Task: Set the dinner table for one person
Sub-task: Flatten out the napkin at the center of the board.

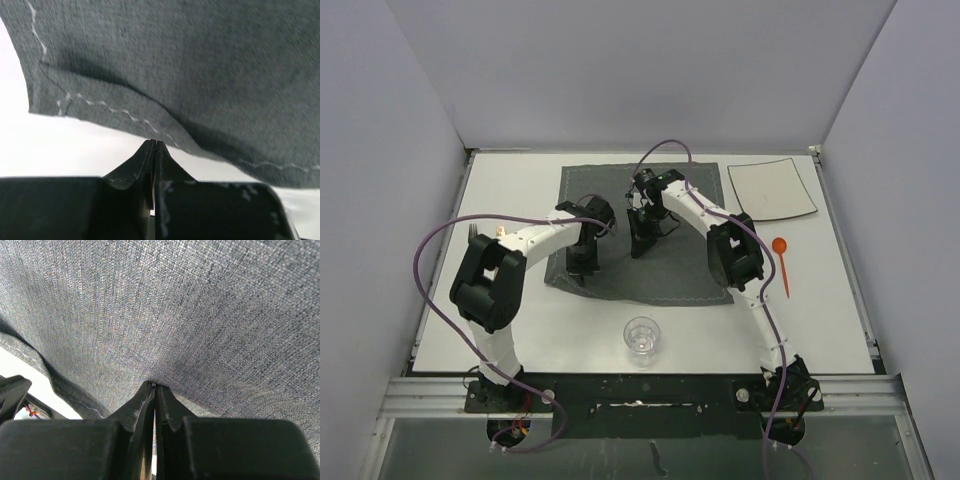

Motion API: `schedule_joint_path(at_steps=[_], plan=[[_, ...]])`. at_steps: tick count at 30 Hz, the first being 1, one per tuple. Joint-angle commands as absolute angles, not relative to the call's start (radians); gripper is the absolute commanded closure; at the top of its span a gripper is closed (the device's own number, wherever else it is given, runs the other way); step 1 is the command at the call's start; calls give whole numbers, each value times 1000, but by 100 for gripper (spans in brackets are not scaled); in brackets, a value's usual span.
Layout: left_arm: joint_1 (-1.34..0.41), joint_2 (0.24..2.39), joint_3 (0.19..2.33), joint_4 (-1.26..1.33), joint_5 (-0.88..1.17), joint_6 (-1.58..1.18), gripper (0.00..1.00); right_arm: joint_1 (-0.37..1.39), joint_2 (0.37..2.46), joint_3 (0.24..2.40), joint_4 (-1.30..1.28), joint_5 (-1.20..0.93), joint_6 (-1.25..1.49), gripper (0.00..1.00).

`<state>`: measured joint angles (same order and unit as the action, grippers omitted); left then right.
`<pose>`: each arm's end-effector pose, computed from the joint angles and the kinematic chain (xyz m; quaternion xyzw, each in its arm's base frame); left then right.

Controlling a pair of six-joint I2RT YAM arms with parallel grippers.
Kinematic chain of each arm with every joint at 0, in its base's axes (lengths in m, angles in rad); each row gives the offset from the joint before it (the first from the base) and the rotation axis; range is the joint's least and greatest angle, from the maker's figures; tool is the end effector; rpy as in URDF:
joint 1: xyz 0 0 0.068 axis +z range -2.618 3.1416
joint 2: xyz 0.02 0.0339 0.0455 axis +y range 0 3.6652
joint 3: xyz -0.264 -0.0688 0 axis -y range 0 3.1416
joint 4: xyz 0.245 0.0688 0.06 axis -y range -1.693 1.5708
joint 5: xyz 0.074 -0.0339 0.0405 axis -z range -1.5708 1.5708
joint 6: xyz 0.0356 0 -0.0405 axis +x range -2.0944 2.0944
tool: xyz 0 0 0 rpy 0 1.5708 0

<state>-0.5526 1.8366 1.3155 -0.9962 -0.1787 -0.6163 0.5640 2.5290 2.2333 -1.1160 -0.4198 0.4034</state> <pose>0.2906 -0.1718 0.1894 -0.0341 0.9951 0.0597 0.0714 0.4188 0.2821 0.1461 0.0947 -0.9705 -0.2200 0.0278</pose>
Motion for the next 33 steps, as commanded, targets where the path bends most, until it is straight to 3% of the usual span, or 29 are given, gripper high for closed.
schedule_joint_path(at_steps=[1,18,33], plan=[[-496,1892,1363,-931,-168,-566,100,577,2548,2206,-1096,-365,390,100],[-437,2047,1462,-921,-128,-523,100,577,2559,2202,-1083,-380,402,100],[-436,1929,1318,-945,-143,-541,100,575,2582,2229,-1095,-385,432,100]])
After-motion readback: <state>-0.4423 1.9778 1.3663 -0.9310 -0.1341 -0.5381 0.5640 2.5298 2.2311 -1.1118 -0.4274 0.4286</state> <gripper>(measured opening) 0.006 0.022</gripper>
